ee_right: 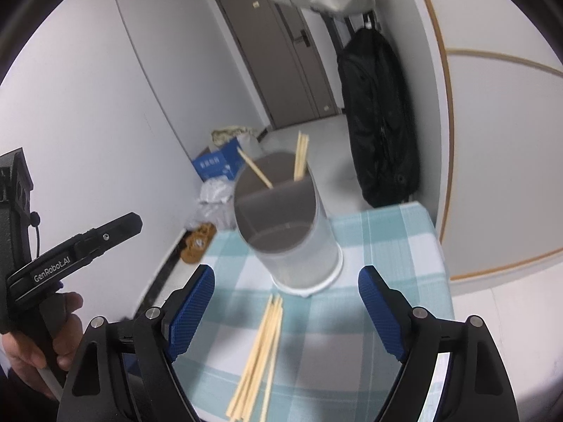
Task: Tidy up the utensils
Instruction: 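Move both open tools back down to the remaining chopsticks on the cloth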
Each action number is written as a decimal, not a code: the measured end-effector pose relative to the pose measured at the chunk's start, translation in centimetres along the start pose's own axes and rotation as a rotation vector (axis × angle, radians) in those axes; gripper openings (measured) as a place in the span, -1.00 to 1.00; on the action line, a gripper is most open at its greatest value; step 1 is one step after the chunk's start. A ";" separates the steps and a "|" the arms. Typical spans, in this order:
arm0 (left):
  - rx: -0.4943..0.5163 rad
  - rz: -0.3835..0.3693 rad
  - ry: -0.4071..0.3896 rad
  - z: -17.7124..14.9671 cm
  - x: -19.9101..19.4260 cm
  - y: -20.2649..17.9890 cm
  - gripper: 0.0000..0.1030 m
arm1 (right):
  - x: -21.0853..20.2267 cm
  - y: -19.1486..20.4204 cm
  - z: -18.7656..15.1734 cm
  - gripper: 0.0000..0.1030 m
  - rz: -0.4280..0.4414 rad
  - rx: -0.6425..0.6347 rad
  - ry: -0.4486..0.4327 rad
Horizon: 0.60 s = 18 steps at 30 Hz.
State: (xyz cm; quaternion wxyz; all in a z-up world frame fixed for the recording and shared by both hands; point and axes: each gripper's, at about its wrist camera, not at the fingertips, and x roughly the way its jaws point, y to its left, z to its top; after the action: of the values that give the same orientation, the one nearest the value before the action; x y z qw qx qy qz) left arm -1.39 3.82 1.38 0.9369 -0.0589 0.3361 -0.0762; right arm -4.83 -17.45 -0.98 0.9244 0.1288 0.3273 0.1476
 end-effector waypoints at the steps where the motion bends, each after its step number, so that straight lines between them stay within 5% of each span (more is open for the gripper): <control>1: -0.008 0.002 0.012 -0.3 0.5 0.3 0.46 | 0.5 0.0 -0.3 0.63 -0.003 -0.004 0.022; 6: -0.071 0.004 0.075 -1.7 2.9 2.2 0.46 | 3.4 0.0 -2.0 0.44 -0.027 -0.032 0.146; 13: -0.166 0.026 0.119 -1.6 4.7 4.4 0.46 | 8.0 0.6 -3.9 -0.11 -0.025 -0.082 0.333; 18: -0.201 0.042 0.123 -1.3 5.2 5.5 0.46 | 11.5 2.4 -5.4 -0.25 -0.024 -0.180 0.440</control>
State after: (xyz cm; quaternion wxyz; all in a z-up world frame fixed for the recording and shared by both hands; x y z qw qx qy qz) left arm 2.26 8.21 -3.76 0.9052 -0.1407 0.4002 -0.0259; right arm -0.20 -10.36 -10.77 0.8402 0.0066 0.5079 0.1897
